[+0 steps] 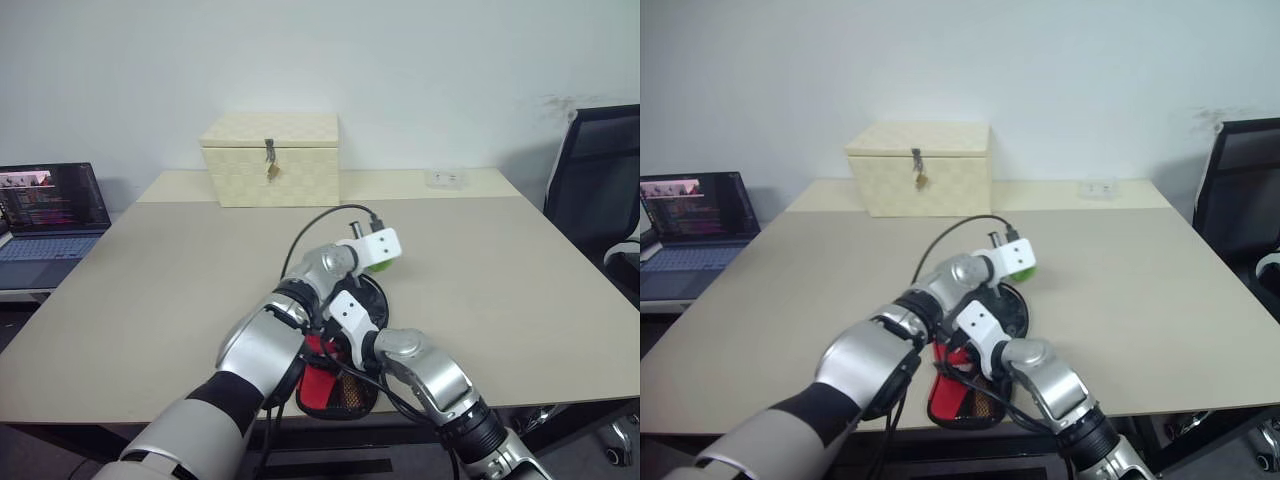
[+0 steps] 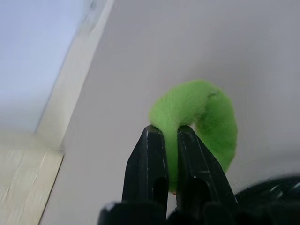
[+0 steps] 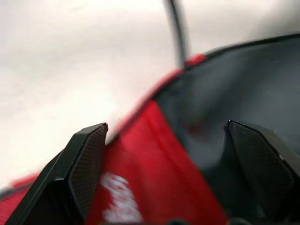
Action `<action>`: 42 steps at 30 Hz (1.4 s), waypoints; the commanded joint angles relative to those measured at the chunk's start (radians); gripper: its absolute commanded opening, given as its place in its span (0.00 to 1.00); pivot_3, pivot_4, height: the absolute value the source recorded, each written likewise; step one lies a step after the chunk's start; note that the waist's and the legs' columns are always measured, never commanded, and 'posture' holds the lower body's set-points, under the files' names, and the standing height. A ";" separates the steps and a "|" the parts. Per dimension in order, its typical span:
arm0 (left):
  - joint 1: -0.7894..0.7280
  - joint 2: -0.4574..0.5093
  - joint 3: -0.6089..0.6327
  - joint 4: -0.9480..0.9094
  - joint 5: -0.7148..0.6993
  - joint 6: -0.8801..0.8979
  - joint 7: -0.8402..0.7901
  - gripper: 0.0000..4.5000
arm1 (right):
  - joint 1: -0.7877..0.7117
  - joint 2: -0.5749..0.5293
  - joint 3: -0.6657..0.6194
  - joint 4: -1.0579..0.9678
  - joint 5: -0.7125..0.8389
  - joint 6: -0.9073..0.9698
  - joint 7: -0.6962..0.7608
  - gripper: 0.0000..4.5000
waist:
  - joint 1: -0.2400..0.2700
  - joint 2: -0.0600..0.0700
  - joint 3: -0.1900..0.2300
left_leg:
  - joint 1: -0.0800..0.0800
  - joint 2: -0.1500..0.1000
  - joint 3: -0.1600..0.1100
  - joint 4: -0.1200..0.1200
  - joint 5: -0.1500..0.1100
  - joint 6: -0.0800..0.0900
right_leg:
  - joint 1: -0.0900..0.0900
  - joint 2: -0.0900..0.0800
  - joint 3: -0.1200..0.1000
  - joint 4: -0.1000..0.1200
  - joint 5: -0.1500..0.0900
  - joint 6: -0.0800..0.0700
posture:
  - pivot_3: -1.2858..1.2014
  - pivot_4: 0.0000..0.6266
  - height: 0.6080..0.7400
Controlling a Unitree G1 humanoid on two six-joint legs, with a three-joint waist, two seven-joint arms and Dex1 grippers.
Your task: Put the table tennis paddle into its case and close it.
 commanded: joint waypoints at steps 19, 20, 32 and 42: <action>0.033 -0.071 0.057 -0.056 -0.085 -0.134 -0.216 0.37 | 0.034 0.011 0.041 0.110 -0.001 0.074 0.024 1.00 | 0.002 0.009 -0.015 | 0.014 -0.003 -0.002 -0.006 0.000 0.000 | 0.020 -0.002 -0.001 -0.014 0.000 0.005 | 0.52 0.24 1.00; 0.035 -0.065 0.059 -0.056 -0.087 -0.126 -0.213 0.45 | 0.032 0.011 0.041 0.111 -0.001 0.074 0.025 1.00 | 0.001 0.009 -0.015 | 0.014 -0.003 -0.002 -0.006 0.000 0.000 | 0.020 -0.002 -0.001 -0.014 0.000 0.005 | 0.52 0.24 1.00; 0.073 0.065 0.113 -0.076 -0.151 -0.115 -0.264 0.77 | -0.006 0.049 -0.074 0.084 0.063 0.118 0.014 1.00 | -0.010 0.009 -0.017 | 0.014 -0.002 -0.001 -0.008 0.000 0.001 | 0.019 -0.002 -0.001 -0.014 0.000 0.004 | 0.52 0.24 1.00; 0.162 0.216 0.242 -0.141 -0.293 -0.114 -0.226 0.77 | -0.048 0.052 -0.243 -0.101 0.214 0.281 -0.003 1.00 | 0.002 0.004 -0.012 | 0.009 -0.003 -0.002 -0.010 0.000 0.000 | 0.014 -0.004 -0.002 -0.015 0.000 0.004 | 0.52 0.24 1.00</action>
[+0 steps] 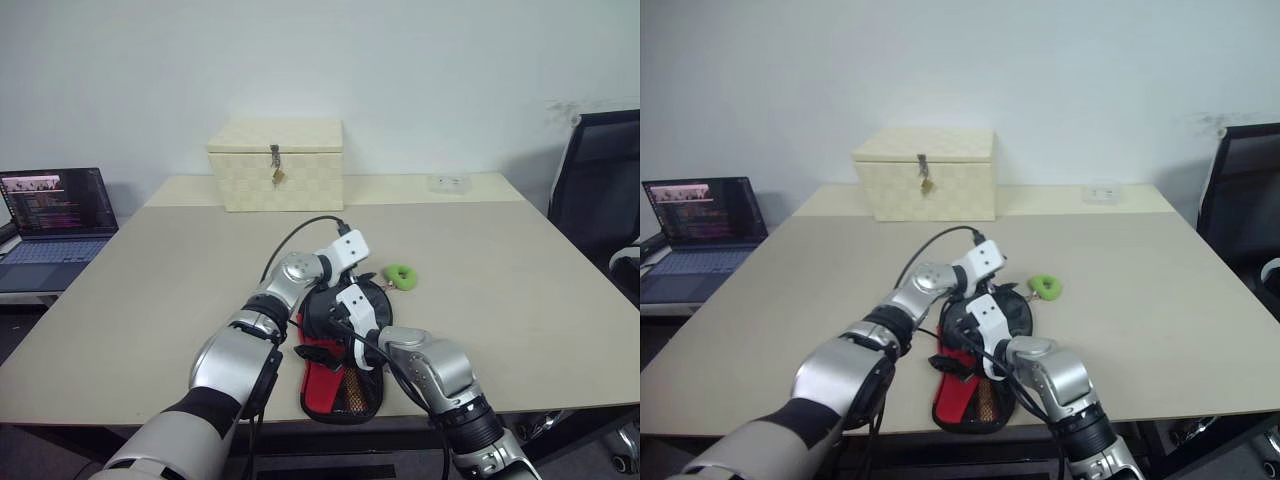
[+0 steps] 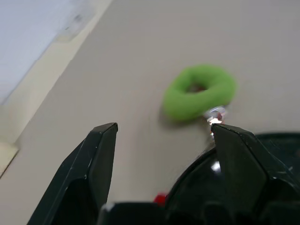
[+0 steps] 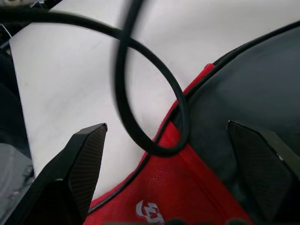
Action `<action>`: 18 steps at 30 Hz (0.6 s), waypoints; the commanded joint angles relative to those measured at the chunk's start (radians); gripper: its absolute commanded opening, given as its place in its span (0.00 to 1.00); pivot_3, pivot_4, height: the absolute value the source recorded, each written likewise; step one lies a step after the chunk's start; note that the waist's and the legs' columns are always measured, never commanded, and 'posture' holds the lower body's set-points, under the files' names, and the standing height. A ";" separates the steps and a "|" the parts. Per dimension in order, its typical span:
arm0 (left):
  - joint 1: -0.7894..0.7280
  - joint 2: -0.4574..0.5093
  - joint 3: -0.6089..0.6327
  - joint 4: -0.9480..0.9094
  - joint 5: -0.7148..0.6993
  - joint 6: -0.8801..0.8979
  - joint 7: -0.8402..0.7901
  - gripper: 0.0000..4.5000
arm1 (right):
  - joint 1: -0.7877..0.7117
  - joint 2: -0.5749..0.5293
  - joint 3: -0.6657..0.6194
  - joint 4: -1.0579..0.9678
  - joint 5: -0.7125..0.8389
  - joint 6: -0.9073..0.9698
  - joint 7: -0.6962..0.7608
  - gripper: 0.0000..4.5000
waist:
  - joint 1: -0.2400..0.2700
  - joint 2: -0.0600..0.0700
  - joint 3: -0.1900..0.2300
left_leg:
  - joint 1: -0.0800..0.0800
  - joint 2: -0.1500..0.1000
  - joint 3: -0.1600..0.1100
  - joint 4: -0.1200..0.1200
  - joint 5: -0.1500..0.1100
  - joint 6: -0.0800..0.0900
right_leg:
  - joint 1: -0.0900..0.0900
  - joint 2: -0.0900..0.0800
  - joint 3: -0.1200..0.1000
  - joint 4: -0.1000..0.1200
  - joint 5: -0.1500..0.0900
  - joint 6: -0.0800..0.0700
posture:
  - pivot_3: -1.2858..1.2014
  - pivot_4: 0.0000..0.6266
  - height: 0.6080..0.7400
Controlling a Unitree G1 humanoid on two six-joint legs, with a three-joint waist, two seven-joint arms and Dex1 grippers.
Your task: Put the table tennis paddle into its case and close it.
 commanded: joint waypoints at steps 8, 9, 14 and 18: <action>0.108 0.138 0.169 -0.137 -0.188 0.042 0.044 0.77 | -0.045 -0.013 -0.101 -0.214 0.148 0.126 -0.013 1.00 | 0.001 -0.003 0.003 | 0.000 0.000 -0.001 -0.003 0.000 0.000 | -0.001 -0.001 -0.001 0.000 0.000 -0.001 | 0.52 0.24 1.00; 0.117 0.152 0.181 -0.145 -0.201 0.051 0.045 0.77 | -0.048 -0.014 -0.113 -0.230 0.164 0.134 -0.015 1.00 | 0.001 -0.004 0.004 | 0.000 0.000 0.000 -0.003 0.000 0.000 | -0.001 -0.002 -0.001 0.000 0.000 -0.001 | 0.52 0.24 1.00; 0.153 0.204 0.214 -0.175 -0.240 0.091 0.052 0.77 | -0.054 -0.033 -0.168 -0.298 0.238 0.167 -0.019 1.00 | 0.002 -0.005 0.004 | 0.000 0.000 -0.001 -0.003 0.000 0.000 | -0.002 -0.003 -0.001 0.000 0.001 -0.001 | 0.52 0.24 1.00; 0.187 0.239 0.244 -0.211 -0.282 0.130 0.029 0.77 | -0.061 -0.047 -0.227 -0.342 0.309 0.192 -0.022 1.00 | 0.002 -0.005 0.004 | -0.001 0.000 -0.001 -0.003 0.000 0.000 | -0.001 -0.003 -0.001 0.000 0.001 -0.002 | 0.52 0.24 1.00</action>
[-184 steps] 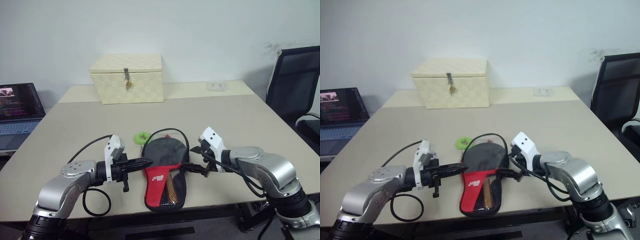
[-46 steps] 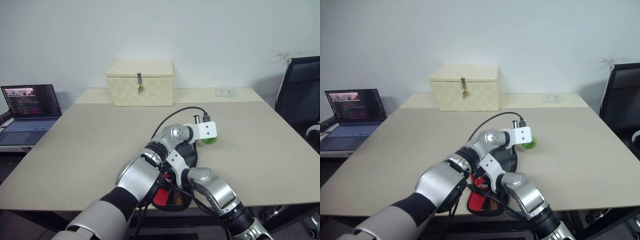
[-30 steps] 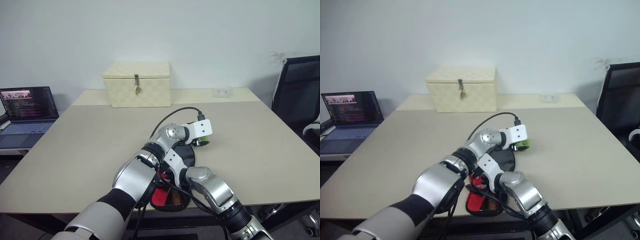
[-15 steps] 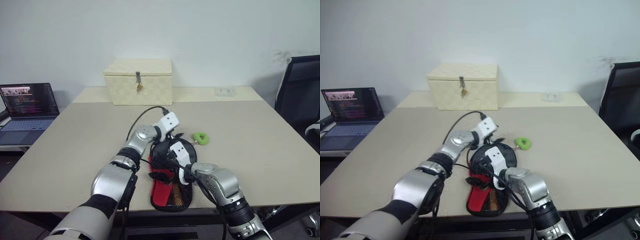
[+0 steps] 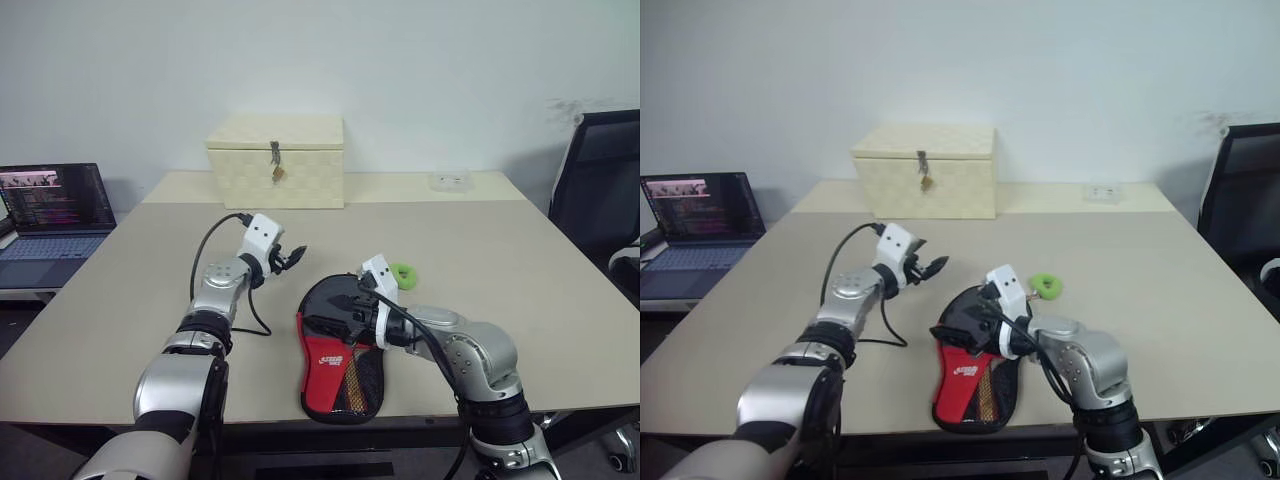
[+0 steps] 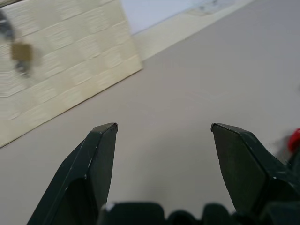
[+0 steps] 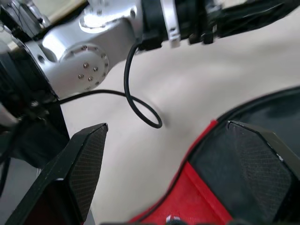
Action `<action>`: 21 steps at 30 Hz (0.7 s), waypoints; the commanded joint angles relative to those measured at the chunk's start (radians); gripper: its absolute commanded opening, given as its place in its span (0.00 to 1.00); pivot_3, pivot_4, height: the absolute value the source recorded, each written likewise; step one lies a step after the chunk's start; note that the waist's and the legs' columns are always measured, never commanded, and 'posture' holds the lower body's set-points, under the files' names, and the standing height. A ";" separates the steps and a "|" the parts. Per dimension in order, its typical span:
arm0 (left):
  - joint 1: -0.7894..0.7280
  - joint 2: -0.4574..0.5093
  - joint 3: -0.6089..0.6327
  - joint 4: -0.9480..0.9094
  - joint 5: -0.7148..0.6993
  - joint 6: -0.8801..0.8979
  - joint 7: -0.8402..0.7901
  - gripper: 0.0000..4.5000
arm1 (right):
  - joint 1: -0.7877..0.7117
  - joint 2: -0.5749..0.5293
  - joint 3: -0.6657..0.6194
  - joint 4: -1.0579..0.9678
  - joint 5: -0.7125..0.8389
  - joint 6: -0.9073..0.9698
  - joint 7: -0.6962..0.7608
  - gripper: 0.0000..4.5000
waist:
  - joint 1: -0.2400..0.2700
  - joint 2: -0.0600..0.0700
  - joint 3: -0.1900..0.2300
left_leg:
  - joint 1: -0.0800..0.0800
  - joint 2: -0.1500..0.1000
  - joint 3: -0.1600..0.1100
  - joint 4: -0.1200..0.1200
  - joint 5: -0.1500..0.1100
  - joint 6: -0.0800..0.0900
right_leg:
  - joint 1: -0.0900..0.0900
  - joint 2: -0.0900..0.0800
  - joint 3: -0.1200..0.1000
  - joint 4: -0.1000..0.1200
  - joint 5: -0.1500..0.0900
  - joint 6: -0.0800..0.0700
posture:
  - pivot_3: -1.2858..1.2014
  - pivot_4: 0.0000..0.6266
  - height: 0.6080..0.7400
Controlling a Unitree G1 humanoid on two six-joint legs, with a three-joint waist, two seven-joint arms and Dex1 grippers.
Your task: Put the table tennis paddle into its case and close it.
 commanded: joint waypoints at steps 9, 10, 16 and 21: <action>0.069 0.064 0.118 -0.300 -0.302 0.305 -0.335 0.77 | -0.021 -0.114 -0.139 -0.138 0.195 0.053 0.006 1.00 | -0.003 0.000 0.001 | 0.000 0.000 0.000 0.000 0.000 0.000 | 0.000 0.000 -0.001 0.000 0.001 -0.002 | 0.52 0.24 1.00; 0.082 0.071 0.121 -0.358 -0.342 0.383 -0.385 0.77 | -0.020 -0.135 -0.145 -0.144 0.205 0.054 0.008 1.00 | -0.003 0.000 0.001 | 0.000 0.000 0.000 0.000 0.000 0.000 | 0.000 0.000 0.000 -0.001 0.001 -0.002 | 0.52 0.24 1.00; 0.131 0.140 0.115 -0.571 -0.490 0.728 -0.540 0.77 | -0.019 -0.241 -0.187 -0.160 0.267 0.060 0.014 1.00 | -0.007 0.000 0.001 | 0.000 0.001 0.000 -0.001 0.000 0.000 | 0.000 0.000 0.001 -0.001 0.001 -0.002 | 0.52 0.24 1.00; 0.146 0.183 0.050 -0.596 -0.450 0.736 -0.611 0.77 | -0.006 -0.314 -0.185 -0.156 0.270 0.033 0.013 1.00 | -0.006 0.000 0.001 | 0.001 0.001 0.000 0.000 0.000 0.000 | 0.000 0.001 0.001 0.000 -0.001 0.001 | 0.52 0.24 1.00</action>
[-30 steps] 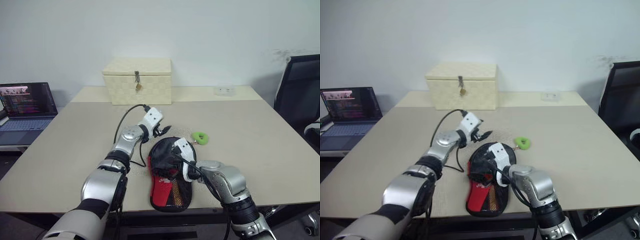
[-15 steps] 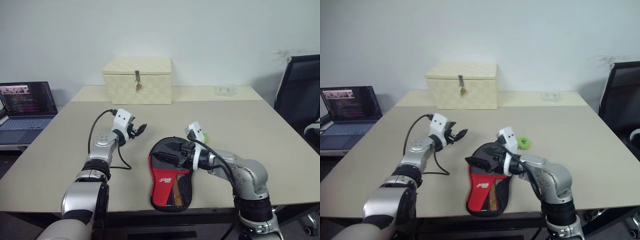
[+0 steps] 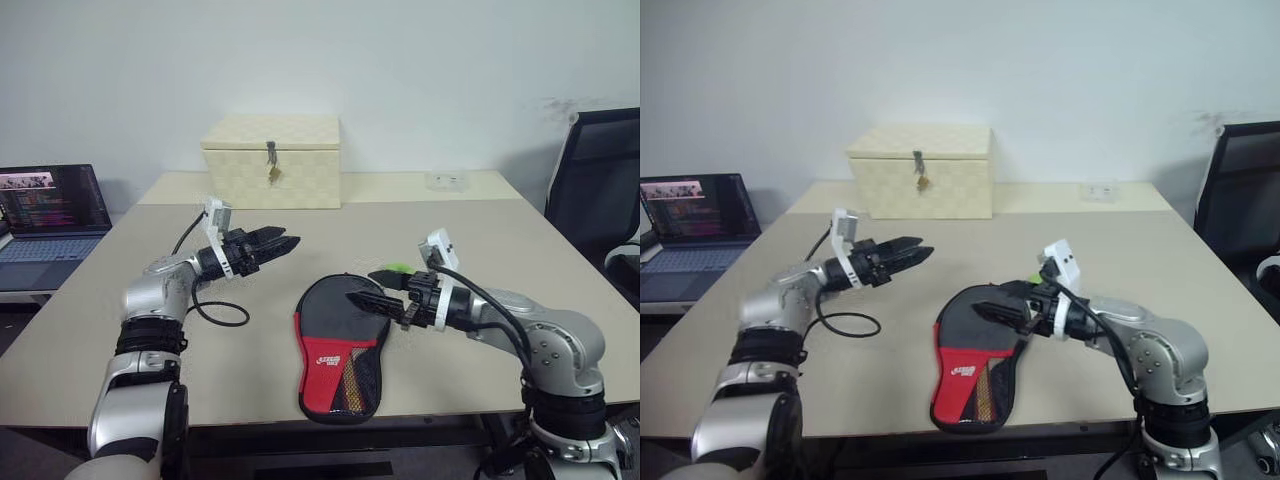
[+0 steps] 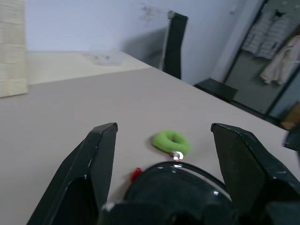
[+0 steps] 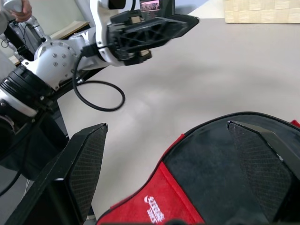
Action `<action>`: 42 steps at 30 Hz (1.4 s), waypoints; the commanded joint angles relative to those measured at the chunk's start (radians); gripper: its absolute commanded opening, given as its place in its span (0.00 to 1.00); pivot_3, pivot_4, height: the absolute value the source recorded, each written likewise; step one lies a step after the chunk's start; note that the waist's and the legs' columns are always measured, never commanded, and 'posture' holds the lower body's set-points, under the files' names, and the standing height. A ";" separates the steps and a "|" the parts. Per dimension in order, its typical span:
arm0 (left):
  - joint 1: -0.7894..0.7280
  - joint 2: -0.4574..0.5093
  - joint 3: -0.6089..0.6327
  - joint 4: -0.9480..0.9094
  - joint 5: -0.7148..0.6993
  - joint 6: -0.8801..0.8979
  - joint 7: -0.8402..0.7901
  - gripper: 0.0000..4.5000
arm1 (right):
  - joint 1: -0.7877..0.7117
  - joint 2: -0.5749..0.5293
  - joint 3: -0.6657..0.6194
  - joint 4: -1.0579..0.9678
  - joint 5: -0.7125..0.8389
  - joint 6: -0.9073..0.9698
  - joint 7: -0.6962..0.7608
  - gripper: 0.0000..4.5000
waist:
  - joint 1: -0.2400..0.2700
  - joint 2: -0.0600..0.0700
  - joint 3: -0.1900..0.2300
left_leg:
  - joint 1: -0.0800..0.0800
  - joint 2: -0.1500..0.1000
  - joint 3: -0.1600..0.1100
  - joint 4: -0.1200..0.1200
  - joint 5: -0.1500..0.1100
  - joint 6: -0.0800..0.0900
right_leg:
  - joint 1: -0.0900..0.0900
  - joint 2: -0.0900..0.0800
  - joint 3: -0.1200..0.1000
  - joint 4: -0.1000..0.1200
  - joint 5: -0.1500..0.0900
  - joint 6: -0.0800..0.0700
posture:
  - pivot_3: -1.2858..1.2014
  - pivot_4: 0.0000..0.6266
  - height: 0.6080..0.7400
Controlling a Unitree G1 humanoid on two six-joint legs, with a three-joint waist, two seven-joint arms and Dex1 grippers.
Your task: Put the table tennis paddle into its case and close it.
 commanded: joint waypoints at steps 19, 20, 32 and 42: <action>-0.135 -0.087 -0.248 0.279 0.232 -0.337 -0.217 0.77 | -0.161 -0.257 0.388 0.723 -0.647 -0.862 0.203 1.00 | 0.004 0.000 0.003 | -0.003 -0.002 0.003 -0.001 0.000 0.001 | 0.000 0.002 0.000 -0.007 0.001 0.000 | 0.52 0.24 1.00; -0.137 -0.094 -0.250 0.285 0.234 -0.342 -0.220 0.77 | -0.185 -0.237 0.386 0.775 -0.656 -0.886 0.204 1.00 | 0.002 -0.001 0.004 | -0.003 -0.002 0.003 0.000 0.000 0.001 | 0.000 0.002 0.000 -0.007 0.003 -0.003 | 0.52 0.24 1.00; -0.116 -0.125 -0.249 0.270 0.239 -0.343 -0.230 0.77 | -0.390 -0.057 0.387 1.282 -0.788 -1.097 0.184 1.00 | 0.001 0.002 0.007 | -0.003 -0.001 0.003 0.000 0.000 0.000 | -0.001 0.001 0.000 -0.006 0.003 -0.004 | 0.52 0.24 1.00; -0.087 -0.166 -0.279 0.266 0.257 -0.366 -0.244 0.77 | -0.427 -0.034 0.389 1.385 -0.874 -1.147 0.184 0.33 | 0.001 0.002 0.007 | -0.002 -0.001 0.003 0.001 0.000 0.000 | -0.001 0.000 0.000 -0.003 0.003 -0.004 | 0.52 0.24 1.00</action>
